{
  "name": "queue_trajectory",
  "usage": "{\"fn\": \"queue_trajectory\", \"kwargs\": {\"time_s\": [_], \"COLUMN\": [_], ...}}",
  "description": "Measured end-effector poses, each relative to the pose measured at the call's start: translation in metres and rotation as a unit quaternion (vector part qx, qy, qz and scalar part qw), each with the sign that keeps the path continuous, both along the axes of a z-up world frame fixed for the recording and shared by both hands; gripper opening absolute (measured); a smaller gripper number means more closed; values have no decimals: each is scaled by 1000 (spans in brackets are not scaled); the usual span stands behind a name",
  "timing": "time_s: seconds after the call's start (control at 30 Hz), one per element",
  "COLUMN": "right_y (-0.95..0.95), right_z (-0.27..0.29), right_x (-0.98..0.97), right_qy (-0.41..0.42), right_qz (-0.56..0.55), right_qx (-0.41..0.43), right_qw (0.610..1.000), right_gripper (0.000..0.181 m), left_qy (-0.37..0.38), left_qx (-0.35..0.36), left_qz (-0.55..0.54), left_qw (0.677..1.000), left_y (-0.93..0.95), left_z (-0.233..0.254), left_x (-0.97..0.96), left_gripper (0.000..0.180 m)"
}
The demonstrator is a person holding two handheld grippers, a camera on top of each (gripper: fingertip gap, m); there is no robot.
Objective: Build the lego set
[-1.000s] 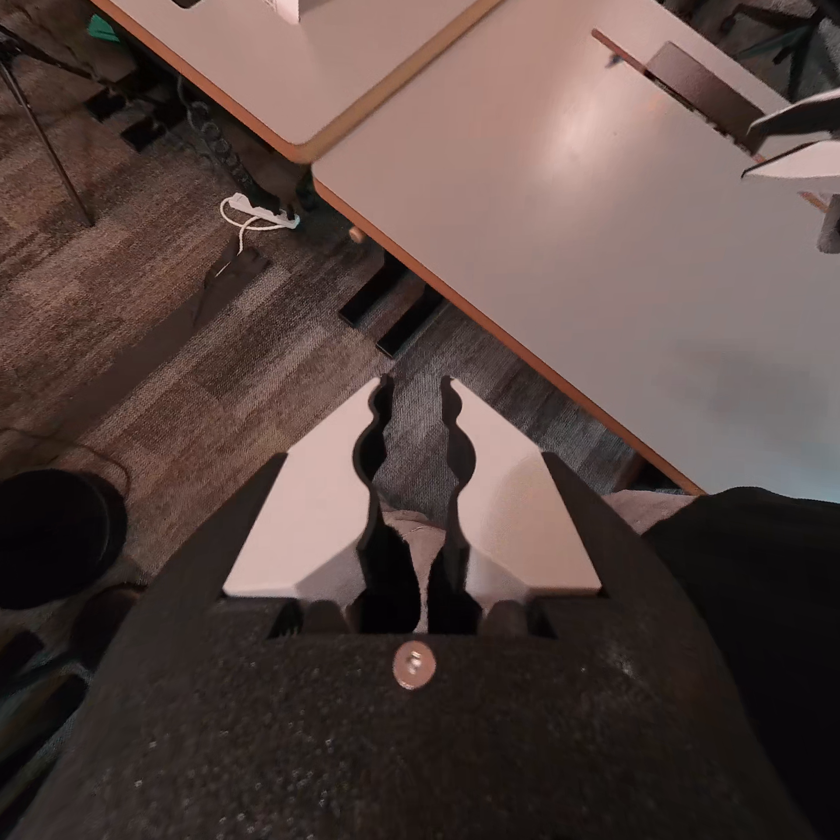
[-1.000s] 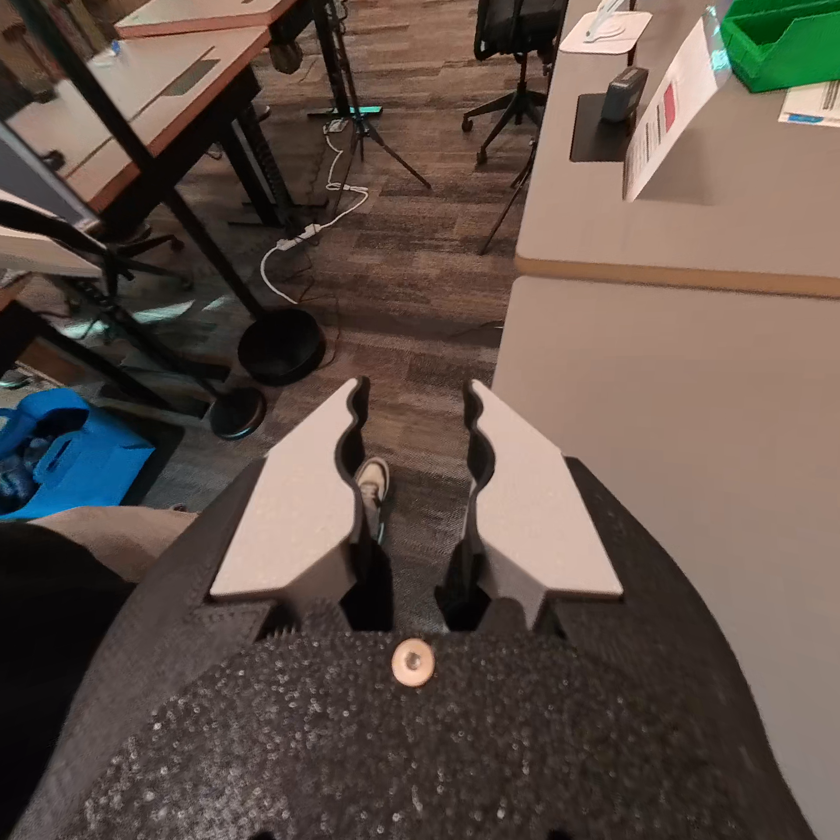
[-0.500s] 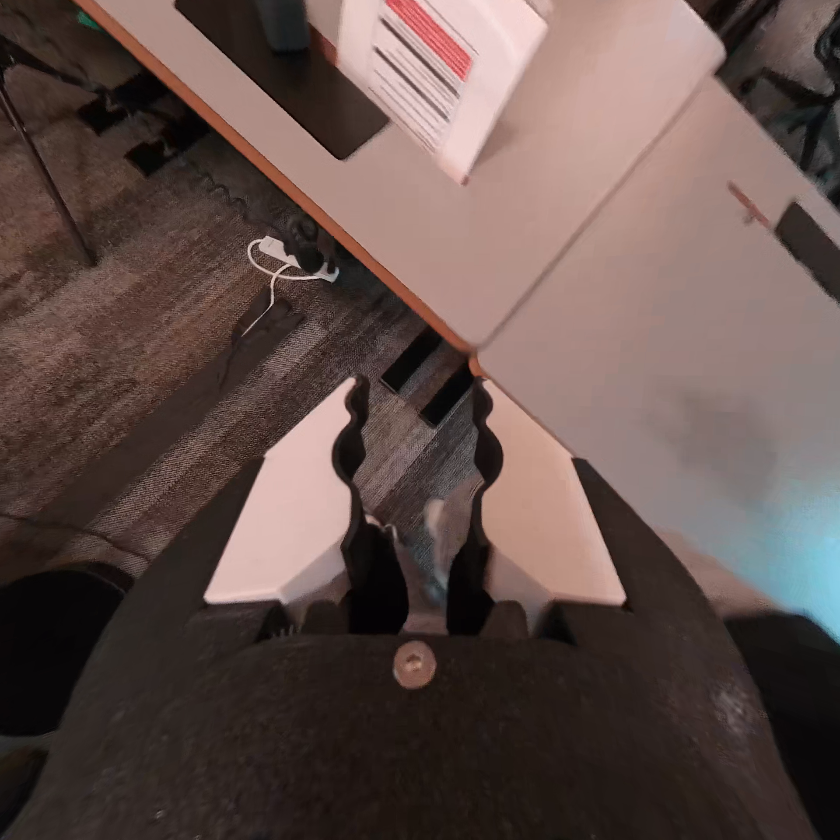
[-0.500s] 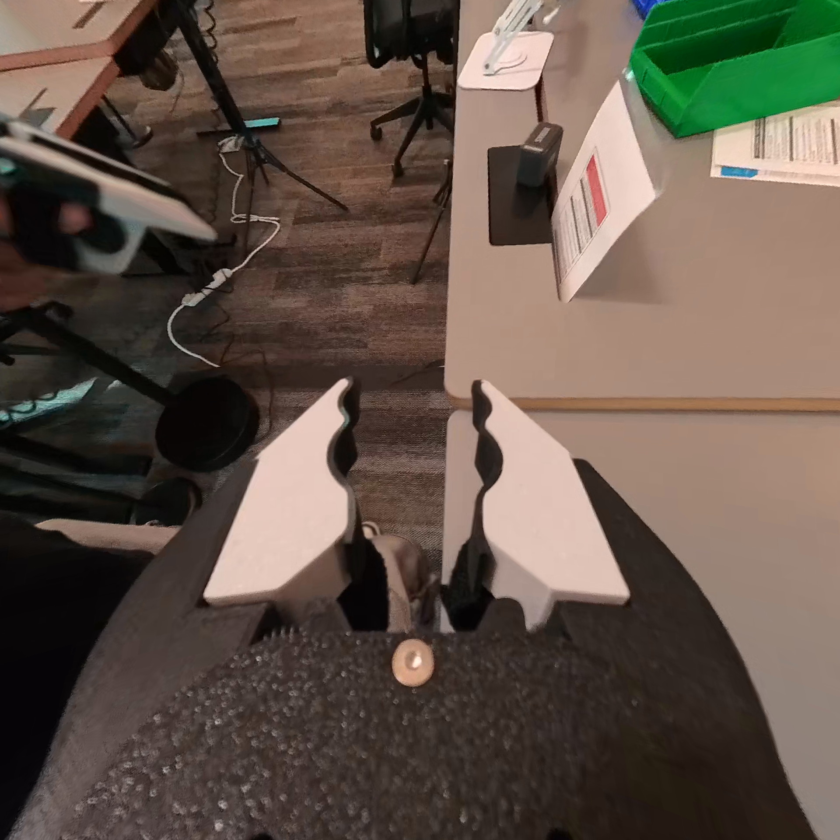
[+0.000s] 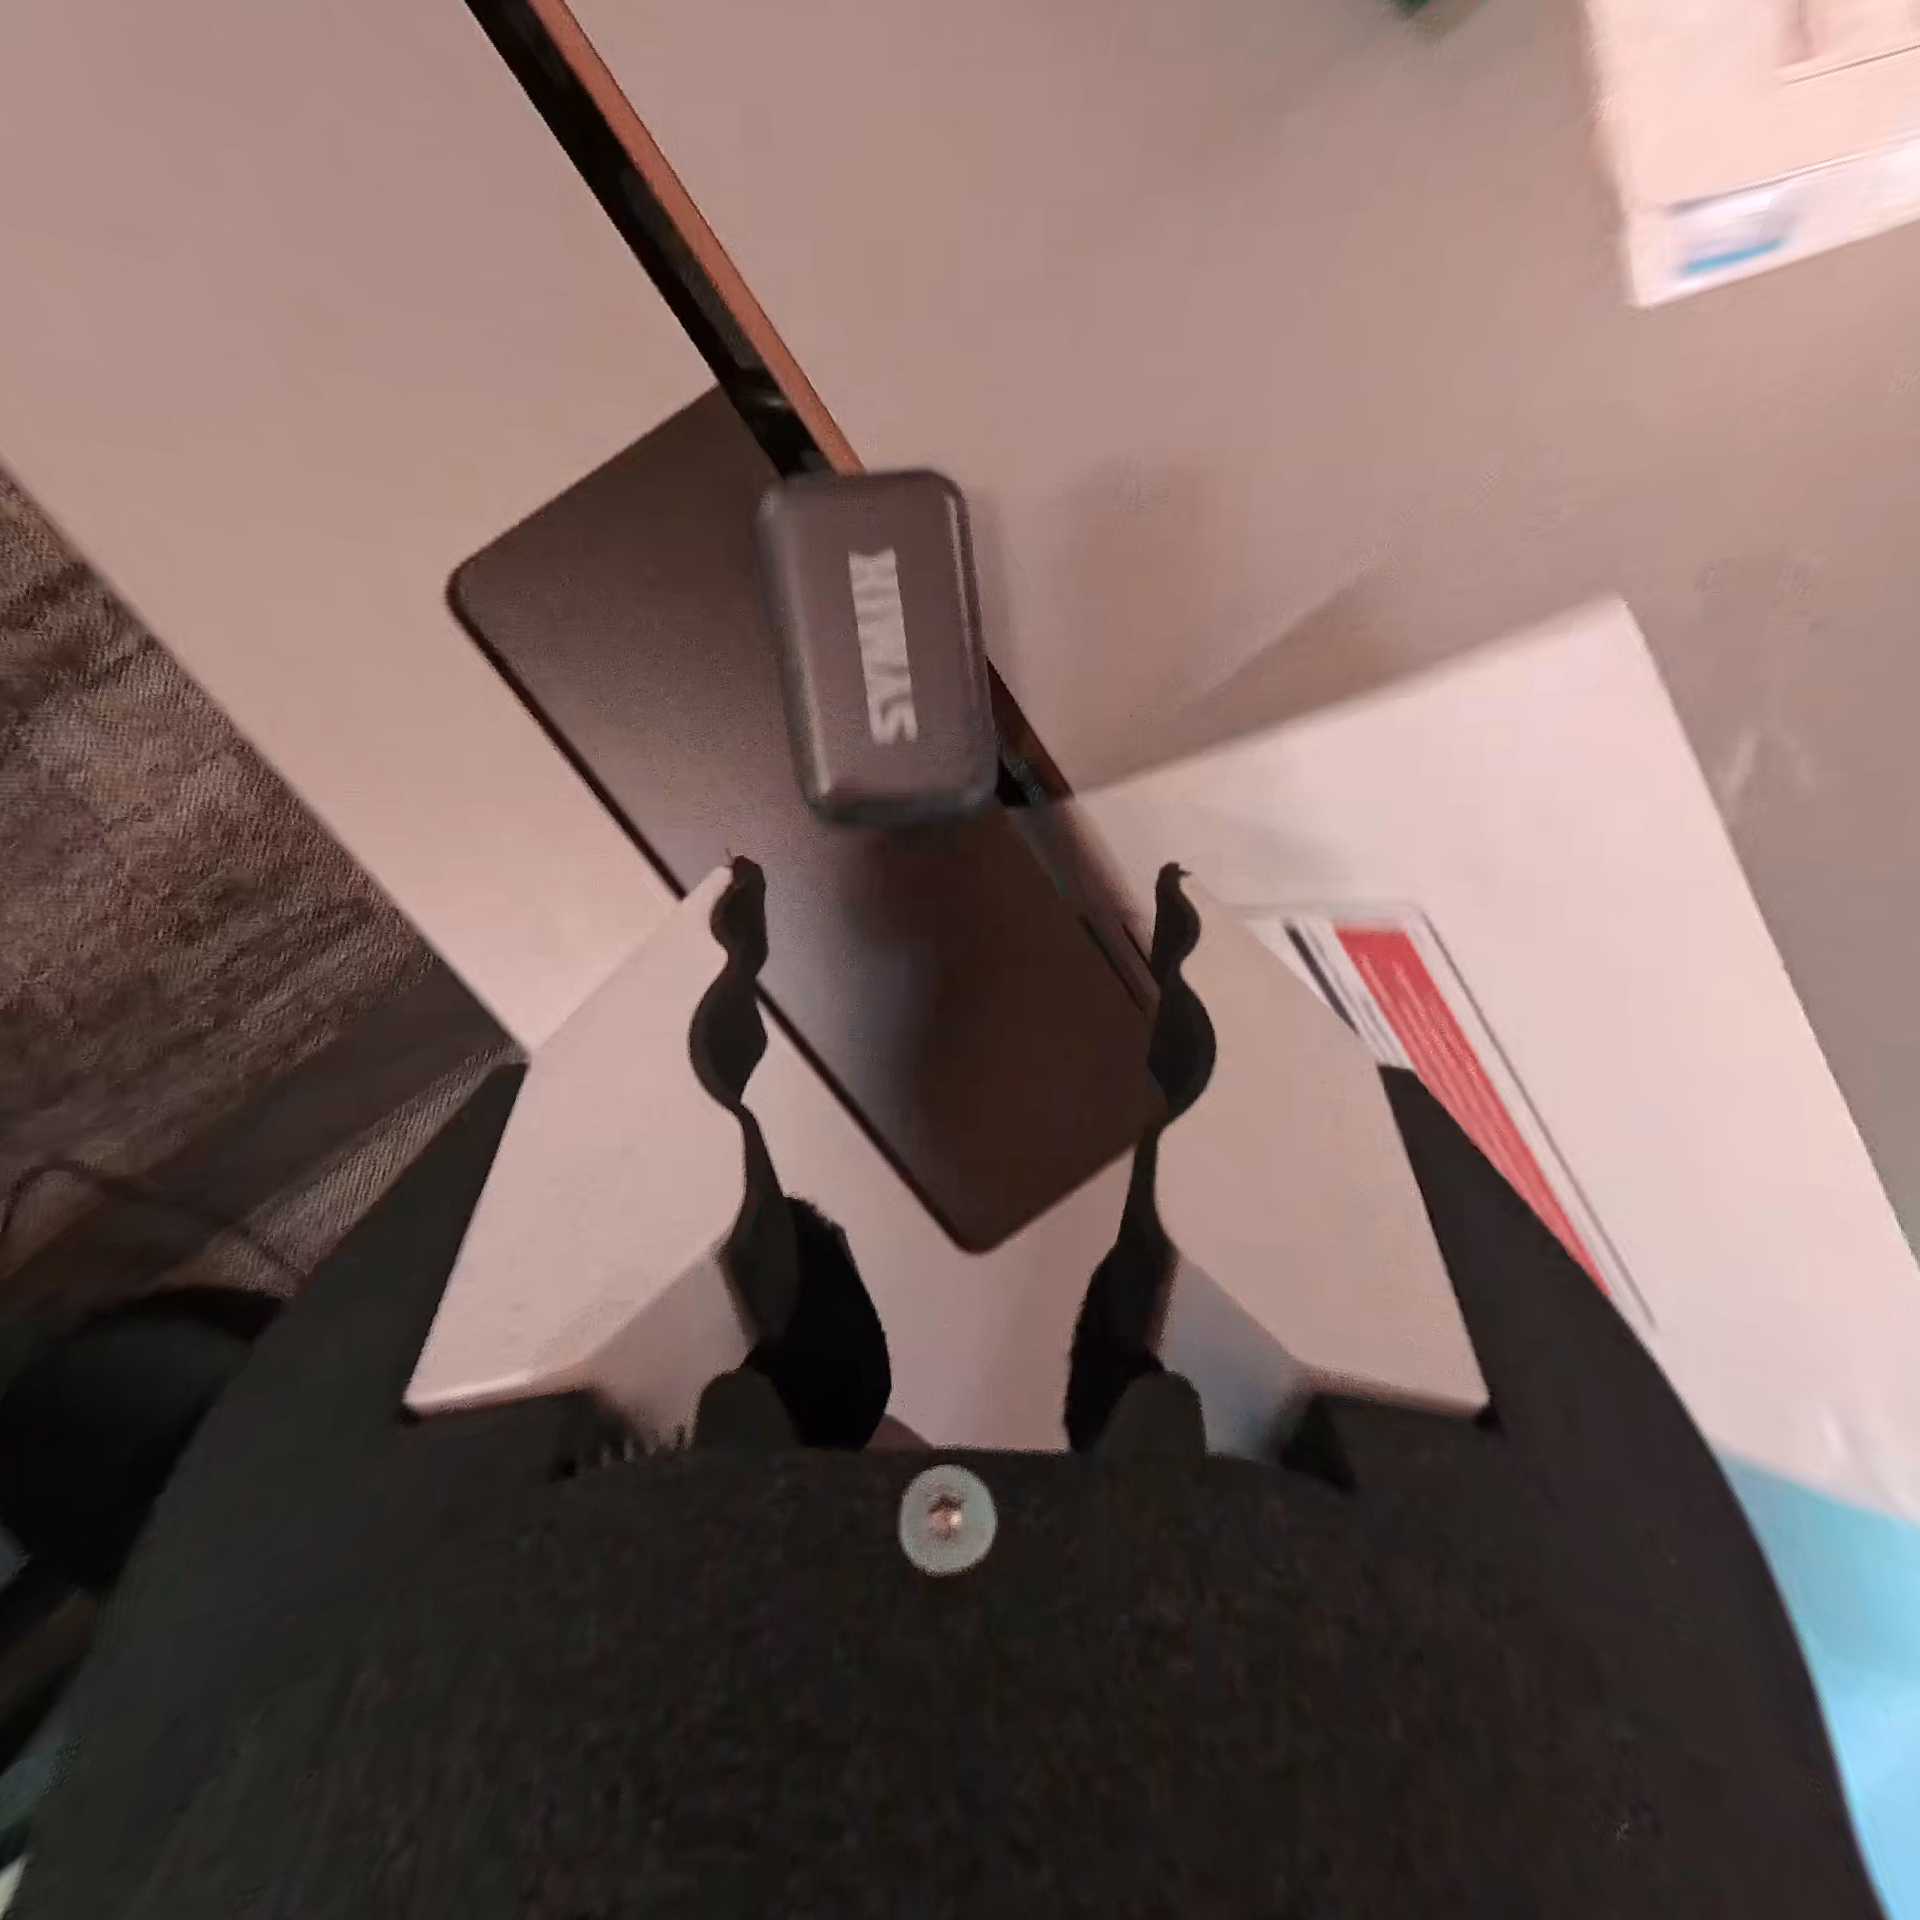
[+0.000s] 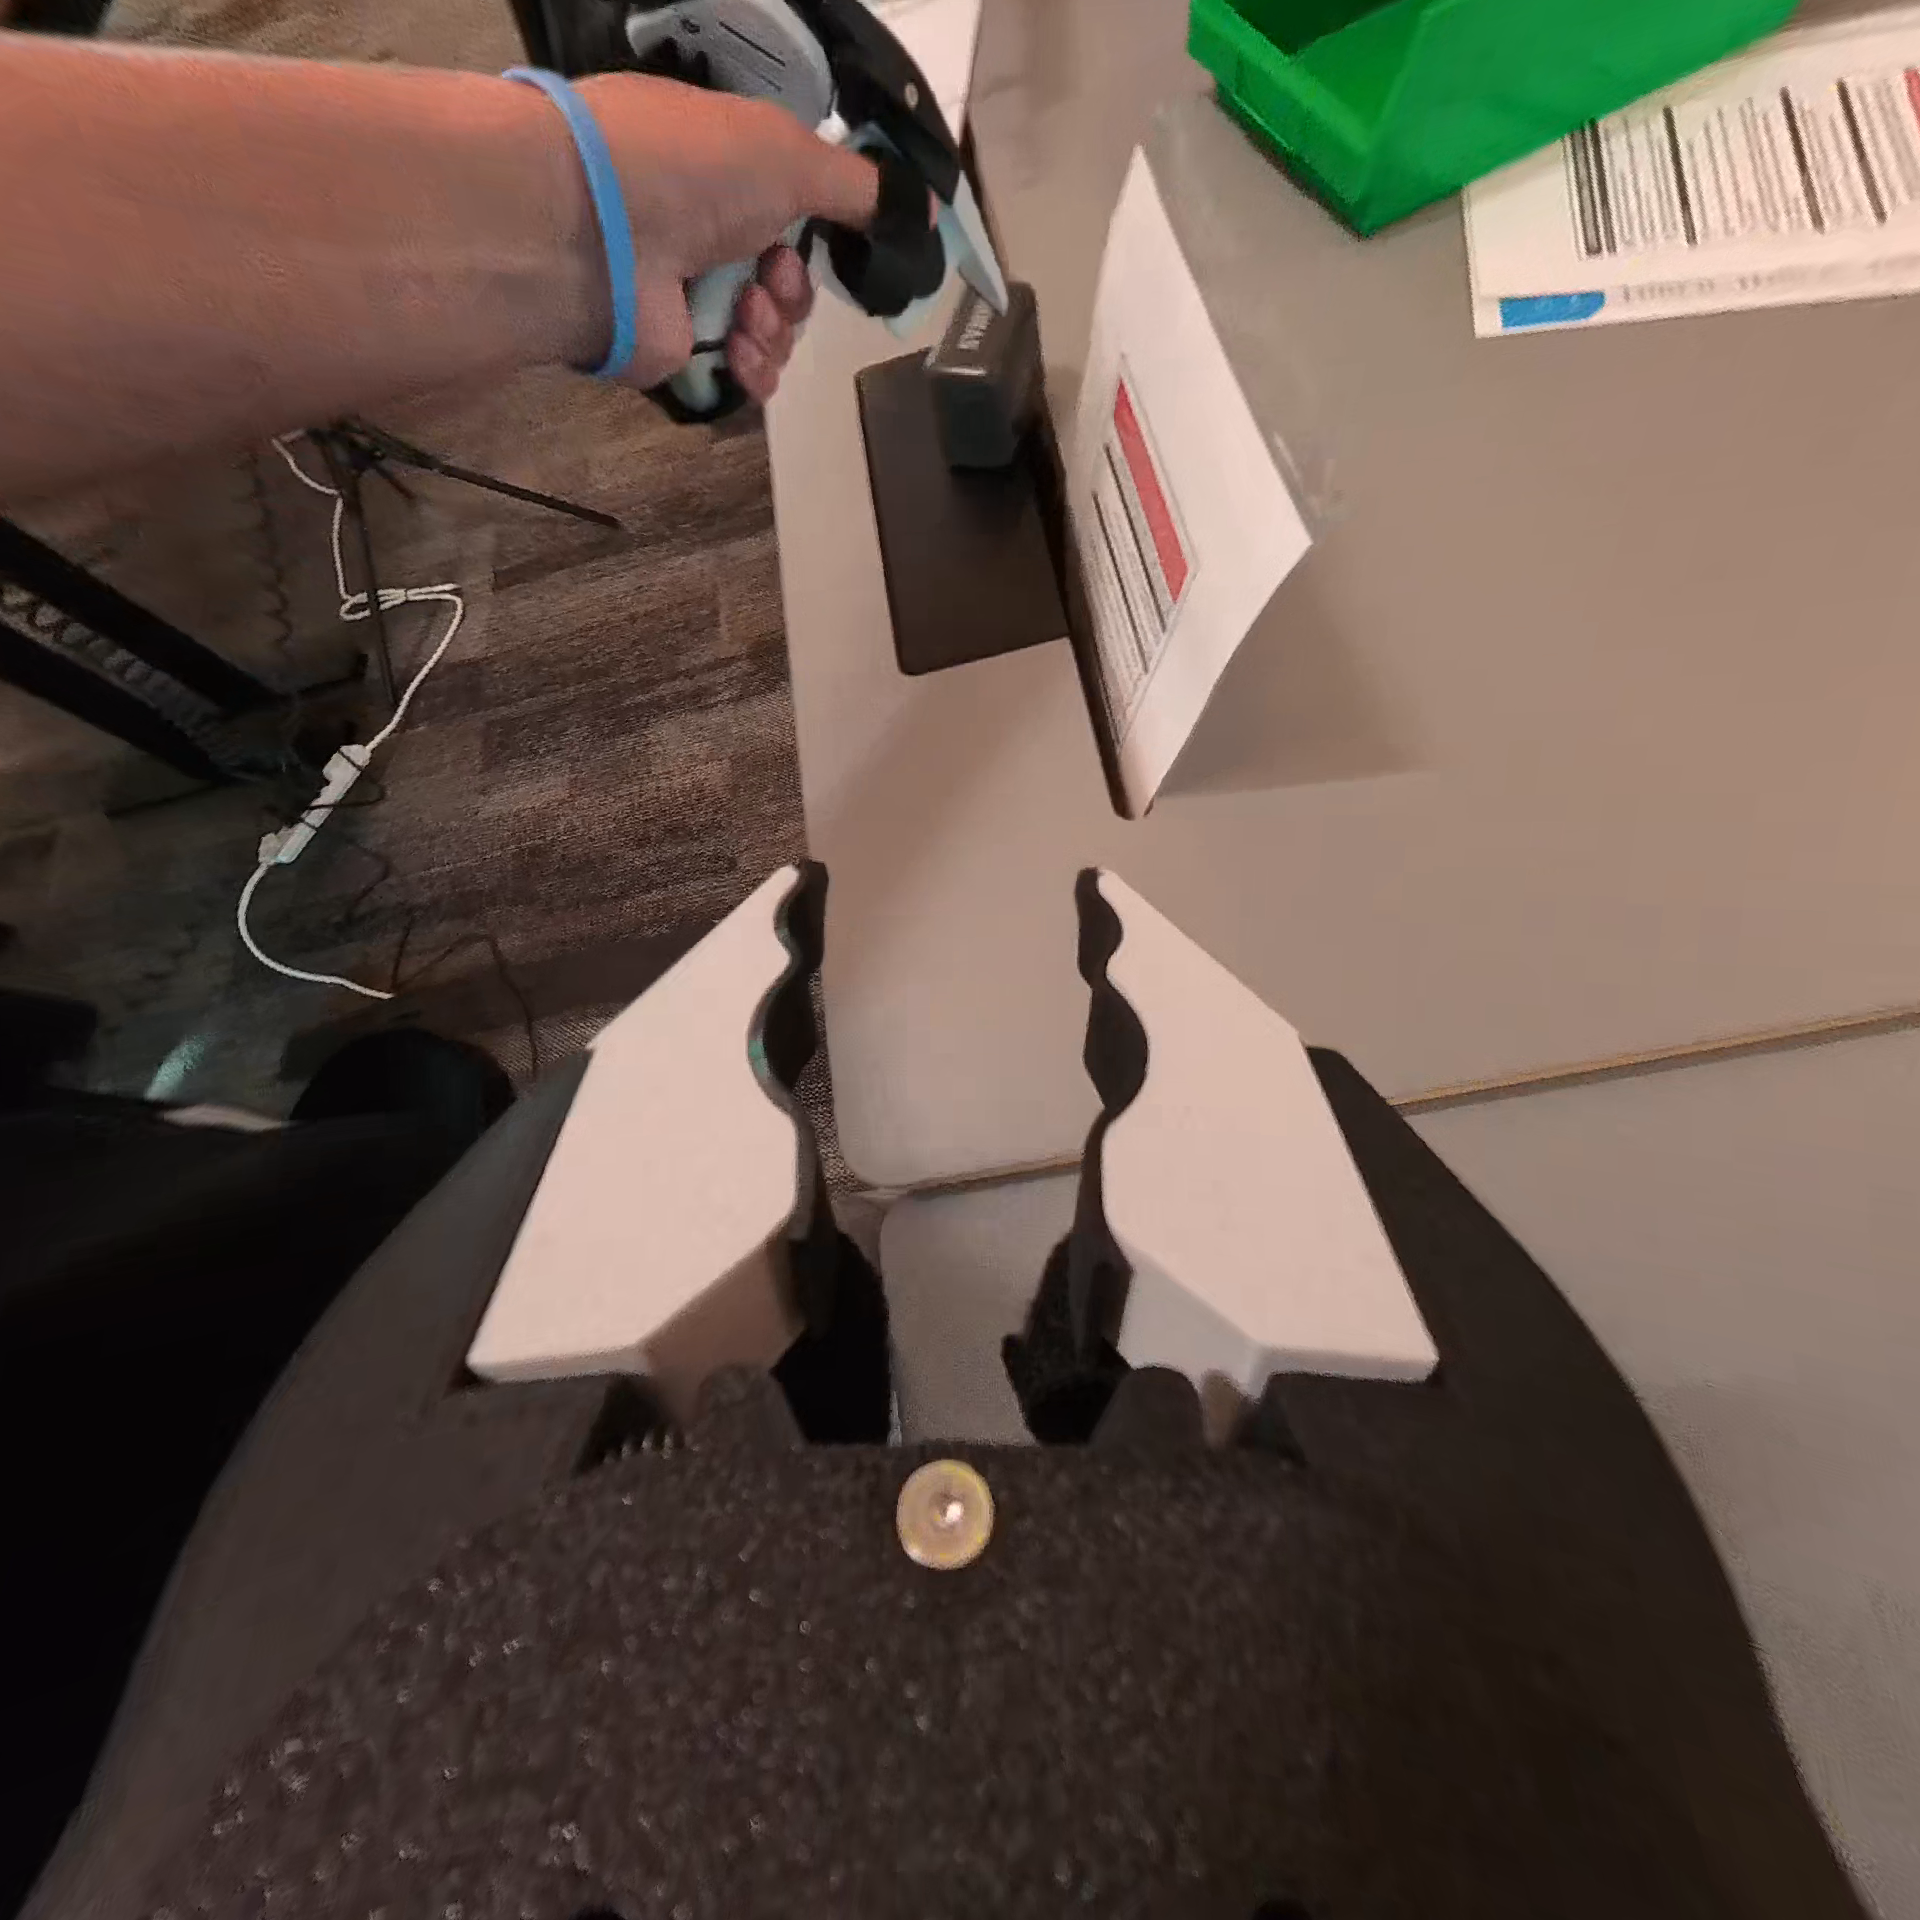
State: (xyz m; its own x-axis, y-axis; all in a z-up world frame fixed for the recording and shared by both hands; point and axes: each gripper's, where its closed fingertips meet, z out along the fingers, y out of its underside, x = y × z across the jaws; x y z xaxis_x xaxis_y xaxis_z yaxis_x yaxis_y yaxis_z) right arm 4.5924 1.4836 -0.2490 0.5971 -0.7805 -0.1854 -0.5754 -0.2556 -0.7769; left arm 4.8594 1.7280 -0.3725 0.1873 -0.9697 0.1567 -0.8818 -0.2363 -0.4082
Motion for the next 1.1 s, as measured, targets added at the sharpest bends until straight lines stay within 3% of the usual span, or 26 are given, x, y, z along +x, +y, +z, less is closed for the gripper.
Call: {"fn": "queue_trajectory", "kwargs": {"time_s": [0.17, 0.3, 0.47, 0.63, 0.77, 0.9, 0.97, 1.1], "right_y": [-9, -25, -36, -39, -38, -42, -52, -87], "right_z": [-7, -8, -1, 5, 19, 24, 28, 30], "right_x": [37, 48, 51, 41, 22, 0, -9, -30], "right_qy": [26, 38, 40, 35, 27, 26, 16, -2], "right_qz": [-44, -85, -148, -220, -280, -304, -321, -366], "right_qx": [-6, -27, -27, -45, -27, -37, -31, -11], "right_qw": [999, 995, 988, 974, 959, 952, 946, 930], "right_gripper": [49, 49, 49, 49, 48, 47, 47, 48], "left_qy": [106, 158, 167, 142, 118, 69, 35, -29], "left_qx": [46, 51, 57, 73, 72, 30, 20, 9], "left_qz": [-1, -30, -140, -294, -371, -443, -497, -622], "left_qw": [993, 986, 974, 942, 918, 893, 867, 782], "left_y": [16, 23, 20, 24, 29, 13, -6, -75], "left_z": [-51, -72, -73, -69, -49, 2, 35, 92], "left_x": [46, 50, 48, 34, 21, 3, -10, -52], "left_gripper": [74, 60, 55, 55, 54, 55, 55, 55]}}
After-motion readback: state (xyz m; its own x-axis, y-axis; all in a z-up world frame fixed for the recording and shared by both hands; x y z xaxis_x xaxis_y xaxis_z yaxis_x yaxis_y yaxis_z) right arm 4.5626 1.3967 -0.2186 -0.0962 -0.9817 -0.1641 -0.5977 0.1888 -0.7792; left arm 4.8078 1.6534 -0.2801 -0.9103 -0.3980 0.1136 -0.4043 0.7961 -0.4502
